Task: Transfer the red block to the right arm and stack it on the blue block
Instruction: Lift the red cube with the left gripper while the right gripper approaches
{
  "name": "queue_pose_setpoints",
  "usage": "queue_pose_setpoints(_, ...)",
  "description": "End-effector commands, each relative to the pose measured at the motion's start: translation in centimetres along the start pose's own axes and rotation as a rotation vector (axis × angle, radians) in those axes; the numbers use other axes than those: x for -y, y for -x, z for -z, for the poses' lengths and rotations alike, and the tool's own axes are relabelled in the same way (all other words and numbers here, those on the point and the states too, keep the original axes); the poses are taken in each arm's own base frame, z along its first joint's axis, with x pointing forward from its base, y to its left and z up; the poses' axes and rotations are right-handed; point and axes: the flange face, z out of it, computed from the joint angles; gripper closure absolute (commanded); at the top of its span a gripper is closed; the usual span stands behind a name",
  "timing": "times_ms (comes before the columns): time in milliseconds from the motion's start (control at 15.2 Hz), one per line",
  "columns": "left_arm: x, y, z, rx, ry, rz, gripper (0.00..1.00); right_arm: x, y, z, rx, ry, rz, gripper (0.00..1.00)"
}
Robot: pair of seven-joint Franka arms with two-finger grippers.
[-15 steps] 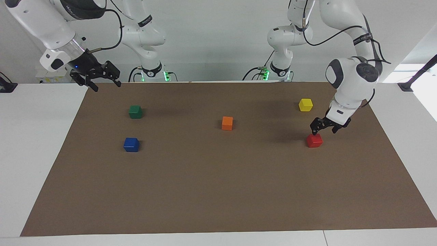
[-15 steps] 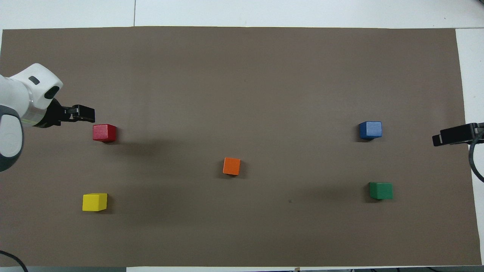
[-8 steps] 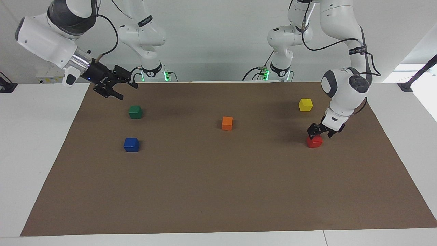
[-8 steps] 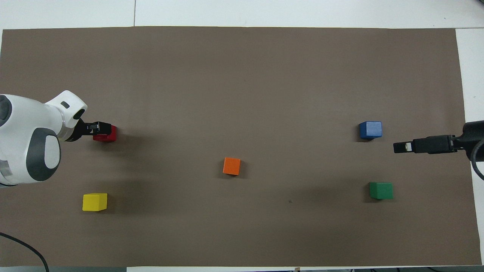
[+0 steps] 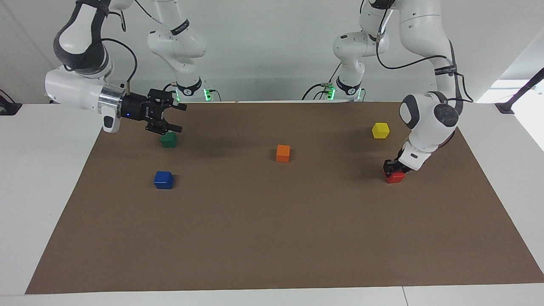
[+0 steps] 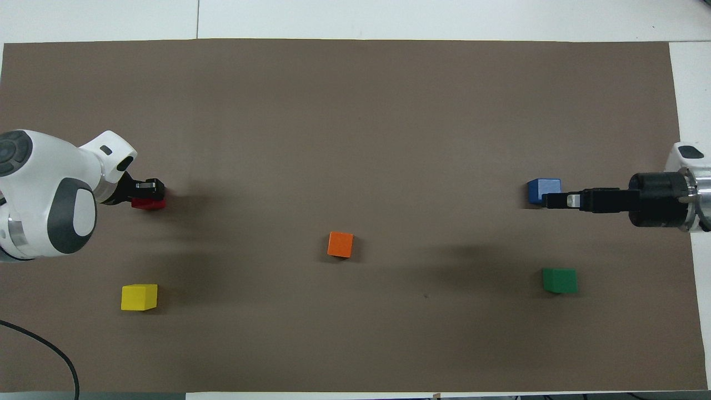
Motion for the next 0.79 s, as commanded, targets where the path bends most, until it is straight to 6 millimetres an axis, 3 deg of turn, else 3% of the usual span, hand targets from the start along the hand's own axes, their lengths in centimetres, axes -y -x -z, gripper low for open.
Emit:
queue_pose_setpoints(0,-2.1,-0.5,6.3,0.055,0.092,0.239,1.00,-1.2,0.2,-3.2,0.017,-0.156,0.007,0.00)
queue_pose_setpoints(197,-6.7,1.7,14.9,0.093,0.213,0.480,1.00,-1.5,1.1,-7.0,0.034,-0.391,-0.050,0.00)
queue_pose_setpoints(263,-9.4,3.1,17.2,0.124,0.252,0.565,1.00,-1.8,1.2,-8.0,0.044,-0.457,-0.056,0.00)
queue_pose_setpoints(394,-12.8,6.3,21.1,0.219,0.322,0.790,1.00,-3.1,1.2,-10.0,0.054,-0.585,-0.025,0.00)
queue_pose_setpoints(592,-20.8,11.4,22.3,0.313,0.292,0.855,1.00,-4.2,1.6,-12.2,0.074,-0.700,-0.014,0.00)
queue_pose_setpoints(723,-24.3,13.6,23.3,0.438,0.337,1.007,1.00,-5.7,2.2,-14.5,0.092,-0.786,0.006,0.00)
